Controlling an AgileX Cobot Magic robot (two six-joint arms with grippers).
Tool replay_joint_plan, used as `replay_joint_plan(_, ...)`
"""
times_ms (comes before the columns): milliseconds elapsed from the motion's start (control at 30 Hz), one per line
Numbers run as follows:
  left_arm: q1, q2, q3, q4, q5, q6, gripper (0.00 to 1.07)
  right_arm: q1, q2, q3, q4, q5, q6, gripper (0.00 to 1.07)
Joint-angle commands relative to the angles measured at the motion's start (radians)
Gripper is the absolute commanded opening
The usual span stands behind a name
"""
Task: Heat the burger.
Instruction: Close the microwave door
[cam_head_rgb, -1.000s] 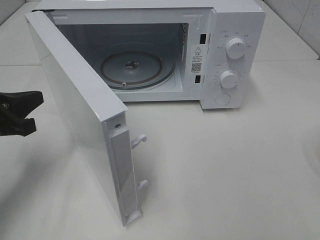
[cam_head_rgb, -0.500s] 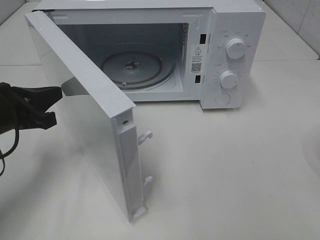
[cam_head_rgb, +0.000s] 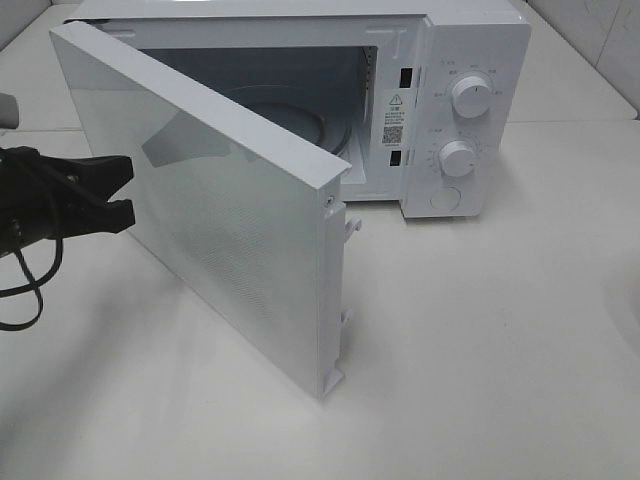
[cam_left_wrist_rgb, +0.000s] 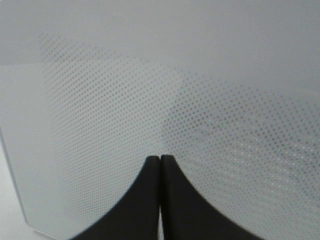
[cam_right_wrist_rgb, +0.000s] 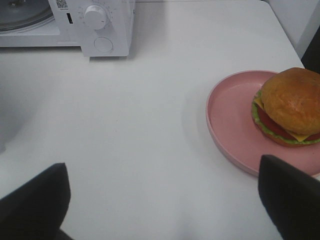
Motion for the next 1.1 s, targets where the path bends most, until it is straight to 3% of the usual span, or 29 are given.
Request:
replay_joint_plan(33, -0.026, 0.007, -0.030, -0.049, 0.013, 0.033, 0.00, -0.005, -0.020, 0.001, -0.002, -0.007, 0.001, 0.99)
replay_joint_plan(567, -0.168, 0.112, -0.108, -0.280, -0.017, 0.137, 0.00, -0.005, -0.020, 0.001, -0.002, -0.007, 0.001, 0.99)
replay_joint_plan(800, -0.232, 0.191, -0.128, -0.504, -0.155, 0.163, 0.00, -0.005, -0.020, 0.001, -0.002, -0.007, 0.001, 0.99)
replay_joint_plan(1100, -0.285, 0.267, -0.252, -0.564, -0.137, 0.222, 0.00, -0.005, -0.020, 0.001, -0.002, -0.007, 0.001, 0.99)
